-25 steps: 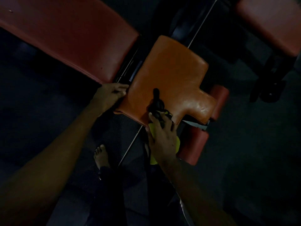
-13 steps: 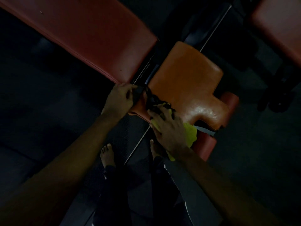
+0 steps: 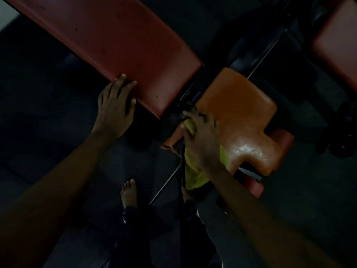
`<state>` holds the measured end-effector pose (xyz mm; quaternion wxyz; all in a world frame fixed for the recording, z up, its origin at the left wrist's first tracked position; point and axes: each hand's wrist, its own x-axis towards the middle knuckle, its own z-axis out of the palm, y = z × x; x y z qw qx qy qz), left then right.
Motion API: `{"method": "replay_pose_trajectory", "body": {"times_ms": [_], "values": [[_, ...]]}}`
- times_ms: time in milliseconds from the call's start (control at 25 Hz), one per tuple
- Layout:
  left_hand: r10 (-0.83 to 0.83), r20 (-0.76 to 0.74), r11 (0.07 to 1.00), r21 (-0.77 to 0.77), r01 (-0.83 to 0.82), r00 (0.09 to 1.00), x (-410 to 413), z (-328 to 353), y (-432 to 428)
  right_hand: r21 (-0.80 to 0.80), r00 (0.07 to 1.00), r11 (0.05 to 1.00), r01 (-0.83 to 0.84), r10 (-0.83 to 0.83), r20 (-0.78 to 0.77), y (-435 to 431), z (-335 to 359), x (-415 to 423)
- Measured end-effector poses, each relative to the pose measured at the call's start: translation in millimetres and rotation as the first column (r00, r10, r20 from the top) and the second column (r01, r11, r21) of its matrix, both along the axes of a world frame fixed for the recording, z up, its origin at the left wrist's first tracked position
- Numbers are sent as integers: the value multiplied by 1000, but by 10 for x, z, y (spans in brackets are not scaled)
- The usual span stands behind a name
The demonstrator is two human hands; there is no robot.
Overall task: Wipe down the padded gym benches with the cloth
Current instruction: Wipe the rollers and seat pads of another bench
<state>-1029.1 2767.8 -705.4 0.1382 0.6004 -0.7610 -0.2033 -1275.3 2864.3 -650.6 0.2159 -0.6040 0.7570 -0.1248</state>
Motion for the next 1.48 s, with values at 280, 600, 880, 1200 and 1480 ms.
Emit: {"method": "replay_pose_trajectory", "body": {"times_ms": [280, 600, 880, 1200, 1480], "values": [[142, 62, 985, 89, -147, 988, 387, 58, -755, -112, 927, 976, 188, -139, 348, -1339, 59, 378], [57, 51, 953, 295, -69, 997, 453, -2, -920, -67, 985, 996, 63, -51, 166, -1393, -289, 833], [-41, 86, 873, 487, -6, 995, 483, 59, -1063, -142, 967, 956, 256, -253, 38, -2090, -334, 864], [-34, 54, 930, 368, 12, 998, 462, 126, -1001, -87, 969, 978, 188, -199, -148, -2044, -393, 1006], [-124, 72, 980, 167, 111, 990, 780, 278, -1457, -57, 968, 979, 197, -203, -144, -2143, -455, 929]]}}
